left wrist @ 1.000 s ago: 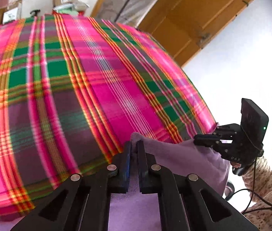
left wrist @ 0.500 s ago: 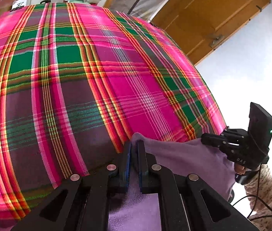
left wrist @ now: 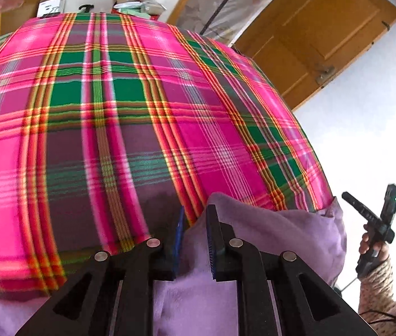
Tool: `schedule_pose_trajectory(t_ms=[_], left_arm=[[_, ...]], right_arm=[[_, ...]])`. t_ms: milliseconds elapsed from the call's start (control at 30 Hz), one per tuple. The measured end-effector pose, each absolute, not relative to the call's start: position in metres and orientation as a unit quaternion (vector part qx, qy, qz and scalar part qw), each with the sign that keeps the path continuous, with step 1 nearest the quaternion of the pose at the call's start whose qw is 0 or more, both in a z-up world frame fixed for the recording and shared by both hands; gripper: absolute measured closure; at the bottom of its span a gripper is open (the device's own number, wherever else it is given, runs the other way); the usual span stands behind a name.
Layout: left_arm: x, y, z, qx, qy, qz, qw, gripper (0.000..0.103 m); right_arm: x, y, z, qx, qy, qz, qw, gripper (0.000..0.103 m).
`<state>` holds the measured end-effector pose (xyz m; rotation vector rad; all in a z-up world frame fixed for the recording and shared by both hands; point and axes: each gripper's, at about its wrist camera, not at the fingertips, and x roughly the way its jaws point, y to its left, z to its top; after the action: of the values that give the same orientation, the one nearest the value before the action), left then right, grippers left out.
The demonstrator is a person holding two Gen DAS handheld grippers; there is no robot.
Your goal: Fold clothes
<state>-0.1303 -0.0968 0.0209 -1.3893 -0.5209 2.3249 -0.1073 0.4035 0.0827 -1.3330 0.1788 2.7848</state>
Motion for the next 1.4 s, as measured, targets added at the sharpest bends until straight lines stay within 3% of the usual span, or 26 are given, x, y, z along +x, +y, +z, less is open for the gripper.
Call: schedule_pose_trajectory(t_ms=[267, 633, 767, 867, 900, 1133, 1400], left_arm=[[-0.117, -0.091, 0.025, -0.494, -0.191, 0.826, 0.192, 0.087], [-0.115, -0.070, 0.028, -0.500, -0.180, 0.822, 0.205, 0.087], [-0.118, -0.066, 0.023, -0.509, -0.179, 0.817, 0.202, 0.087], [-0.122, -0.064, 0.019, -0.514, -0.175, 0.817, 0.195, 0.087], [-0.123, -0.063, 0.018, -0.516, -0.172, 0.816, 0.193, 0.087], [-0.127, -0.059, 0.016, -0.520, -0.171, 0.816, 0.184, 0.087], [-0.130, -0.058, 0.013, -0.522, -0.174, 0.816, 0.179, 0.087]], right_arm=[[-0.105, 0.461, 0.057, -0.441, 0.123, 0.884, 0.090, 0.065], [-0.116, 0.478, 0.033, -0.446, 0.198, 0.872, 0.039, 0.065], [-0.114, 0.481, 0.031, -0.439, 0.211, 0.873, 0.035, 0.073], [-0.113, 0.477, 0.036, -0.428, 0.186, 0.883, 0.045, 0.096], [-0.113, 0.476, 0.040, -0.423, 0.180, 0.887, 0.049, 0.098], [-0.098, 0.483, 0.068, -0.362, 0.166, 0.912, 0.100, 0.100], [-0.111, 0.483, 0.046, -0.411, 0.150, 0.891, 0.121, 0.099]])
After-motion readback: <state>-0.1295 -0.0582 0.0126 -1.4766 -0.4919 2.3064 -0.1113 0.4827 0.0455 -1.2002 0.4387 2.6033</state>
